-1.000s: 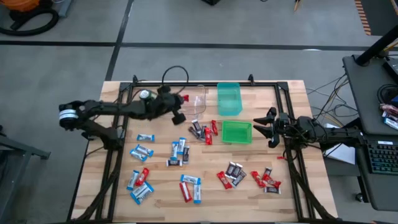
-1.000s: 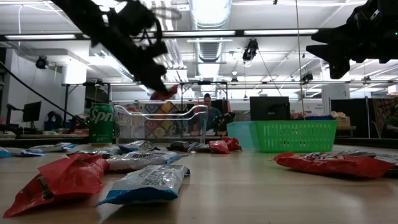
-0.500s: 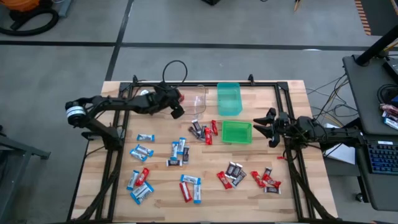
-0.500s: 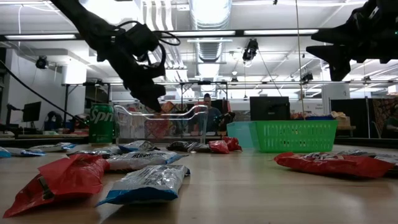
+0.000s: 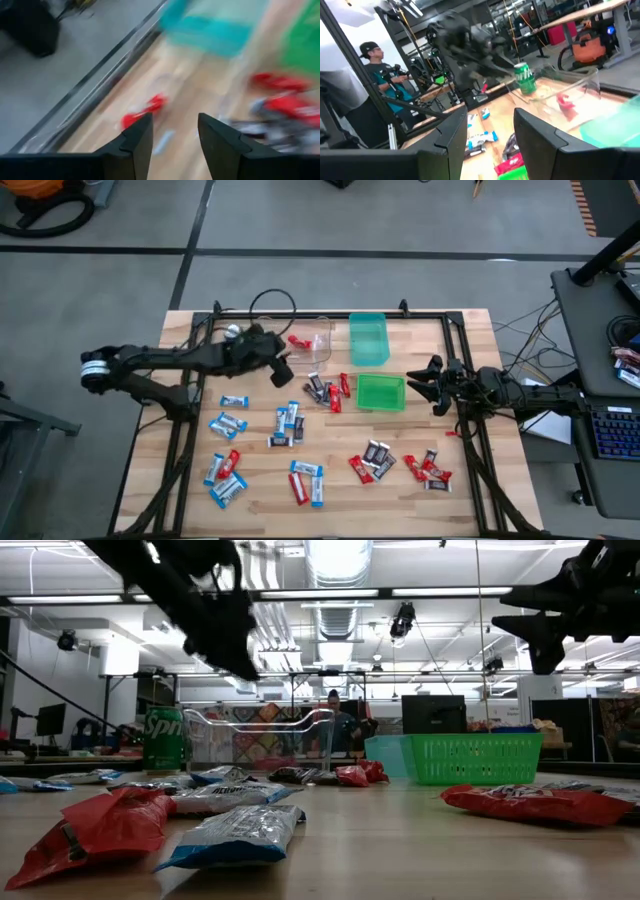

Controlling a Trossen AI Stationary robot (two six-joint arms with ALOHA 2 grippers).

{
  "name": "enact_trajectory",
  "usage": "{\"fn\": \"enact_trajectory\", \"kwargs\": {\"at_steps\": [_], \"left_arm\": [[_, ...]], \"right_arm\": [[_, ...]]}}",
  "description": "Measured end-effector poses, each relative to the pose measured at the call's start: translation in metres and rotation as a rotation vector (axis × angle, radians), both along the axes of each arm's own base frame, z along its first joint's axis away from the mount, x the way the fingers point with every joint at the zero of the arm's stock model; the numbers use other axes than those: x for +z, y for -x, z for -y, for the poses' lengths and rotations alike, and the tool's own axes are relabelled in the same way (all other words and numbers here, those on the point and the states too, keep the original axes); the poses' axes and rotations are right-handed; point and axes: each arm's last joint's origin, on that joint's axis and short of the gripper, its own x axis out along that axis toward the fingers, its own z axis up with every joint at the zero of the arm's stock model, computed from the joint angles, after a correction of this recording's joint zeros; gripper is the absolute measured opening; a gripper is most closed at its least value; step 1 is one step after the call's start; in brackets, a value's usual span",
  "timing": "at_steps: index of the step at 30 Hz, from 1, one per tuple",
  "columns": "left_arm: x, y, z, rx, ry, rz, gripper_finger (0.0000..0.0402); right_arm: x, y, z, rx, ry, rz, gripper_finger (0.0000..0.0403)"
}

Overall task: Sort candy
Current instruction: Put the brown chocolate bar into the green bin

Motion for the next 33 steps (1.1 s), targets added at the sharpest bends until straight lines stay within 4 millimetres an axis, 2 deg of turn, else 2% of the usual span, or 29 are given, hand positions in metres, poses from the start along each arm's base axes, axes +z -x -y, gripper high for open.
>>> {"fn": "enact_trajectory", "kwargs": {"at_steps": [9,13,16,22,29,33], "left_arm": [[0.029,0.003,0.085,-0.252,0.106,0.257,0.0119],[0.029,-0.002,0.120,-0.354,0.080,0.325,0.0114],[0.024,-0.004,0.138,-0.414,0.059,0.324,0.0114],[0.013,-0.007,0.152,-0.448,0.055,0.285,0.0113],[0.009,-0.010,0.153,-0.438,0.063,0.272,0.0113],[0.009,-0.010,0.151,-0.428,0.035,0.264,0.0113]], "right_arm": [[-0.008,-0.008,0.000,0.017,-0.108,-0.085,0.0150],[-0.012,-0.012,0.000,0.035,-0.184,-0.160,0.0150],[-0.007,-0.017,0.000,0.028,-0.199,-0.260,0.0150],[0.012,-0.025,-0.001,-0.008,-0.266,-0.601,0.0150],[0.035,-0.023,-0.012,-0.085,-0.488,-1.044,0.0150],[0.039,-0.030,-0.025,-0.082,-0.614,-1.202,0.0150]]}}
